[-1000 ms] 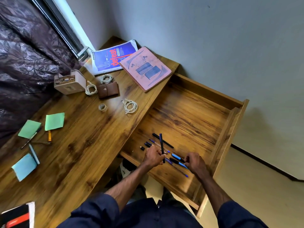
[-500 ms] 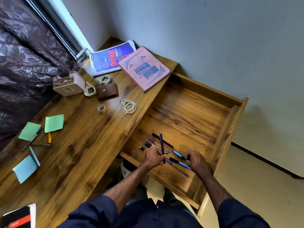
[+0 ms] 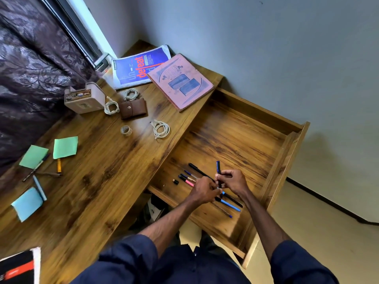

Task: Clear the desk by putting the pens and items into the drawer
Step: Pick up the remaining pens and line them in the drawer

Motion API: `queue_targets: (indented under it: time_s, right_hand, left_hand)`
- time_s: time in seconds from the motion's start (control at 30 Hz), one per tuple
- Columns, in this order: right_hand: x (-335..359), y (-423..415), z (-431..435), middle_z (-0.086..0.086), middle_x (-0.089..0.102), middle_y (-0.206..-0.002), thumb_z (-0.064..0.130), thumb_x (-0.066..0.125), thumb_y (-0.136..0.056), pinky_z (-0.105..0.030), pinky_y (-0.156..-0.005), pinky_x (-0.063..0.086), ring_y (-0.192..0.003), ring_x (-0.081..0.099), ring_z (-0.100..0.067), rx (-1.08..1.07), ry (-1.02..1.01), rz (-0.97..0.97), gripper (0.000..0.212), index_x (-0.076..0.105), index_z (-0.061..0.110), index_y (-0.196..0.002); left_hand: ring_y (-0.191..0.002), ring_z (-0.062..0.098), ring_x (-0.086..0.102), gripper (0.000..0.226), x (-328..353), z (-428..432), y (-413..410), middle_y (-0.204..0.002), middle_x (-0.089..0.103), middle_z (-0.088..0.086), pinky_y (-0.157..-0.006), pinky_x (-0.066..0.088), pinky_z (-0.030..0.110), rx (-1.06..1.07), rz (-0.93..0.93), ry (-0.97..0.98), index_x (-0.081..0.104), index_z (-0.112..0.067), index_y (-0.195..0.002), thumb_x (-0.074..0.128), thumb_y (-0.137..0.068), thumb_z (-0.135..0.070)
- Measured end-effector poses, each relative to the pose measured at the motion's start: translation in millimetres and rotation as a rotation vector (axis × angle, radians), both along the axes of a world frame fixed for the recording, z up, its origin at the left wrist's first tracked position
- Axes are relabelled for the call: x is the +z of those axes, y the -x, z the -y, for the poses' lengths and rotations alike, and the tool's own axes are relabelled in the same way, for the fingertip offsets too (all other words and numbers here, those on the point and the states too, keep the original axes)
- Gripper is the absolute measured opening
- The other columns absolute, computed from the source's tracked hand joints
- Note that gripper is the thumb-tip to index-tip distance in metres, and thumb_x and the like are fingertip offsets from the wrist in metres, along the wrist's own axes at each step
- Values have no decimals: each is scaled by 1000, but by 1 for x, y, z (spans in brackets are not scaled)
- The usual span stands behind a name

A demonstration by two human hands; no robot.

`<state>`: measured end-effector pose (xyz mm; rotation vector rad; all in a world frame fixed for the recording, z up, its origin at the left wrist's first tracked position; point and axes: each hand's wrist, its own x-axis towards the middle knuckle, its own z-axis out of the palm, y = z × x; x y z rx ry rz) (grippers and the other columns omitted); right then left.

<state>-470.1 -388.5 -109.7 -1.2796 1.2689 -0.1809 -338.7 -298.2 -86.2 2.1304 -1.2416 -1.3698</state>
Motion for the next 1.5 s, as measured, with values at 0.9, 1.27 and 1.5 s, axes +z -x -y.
queue_targets:
  time_s: [0.9,1.27,1.5]
  right_hand:
    - [-14,-15,-22,-5,63,-112,21,74,-88,-28,-73,48,-100,61,-20,375,580,-670,23,69,15,-109]
    - [68,-196,-71,-1,62,-95,34,70,-89,-29,-70,49,-84,59,-18,469,914,-49,16,69,18,-91]
    - [86,-314,-153,-2,63,-99,31,69,-90,-34,-67,51,-86,62,-21,702,909,79,13,69,19,-95]
  left_hand:
    - [-70,12,73,10,-4,-46,-58,-87,74,5,-62,62,24,35,71,-54,71,-10,-99,66,-96,-18]
    - [-68,4,71,9,52,-113,-182,-78,75,-11,-65,61,29,501,191,130,73,-28,-84,66,-89,-24]
    - [-70,14,72,18,48,-209,-293,-76,76,-10,-70,62,38,758,249,126,71,-26,-77,57,-71,-36]
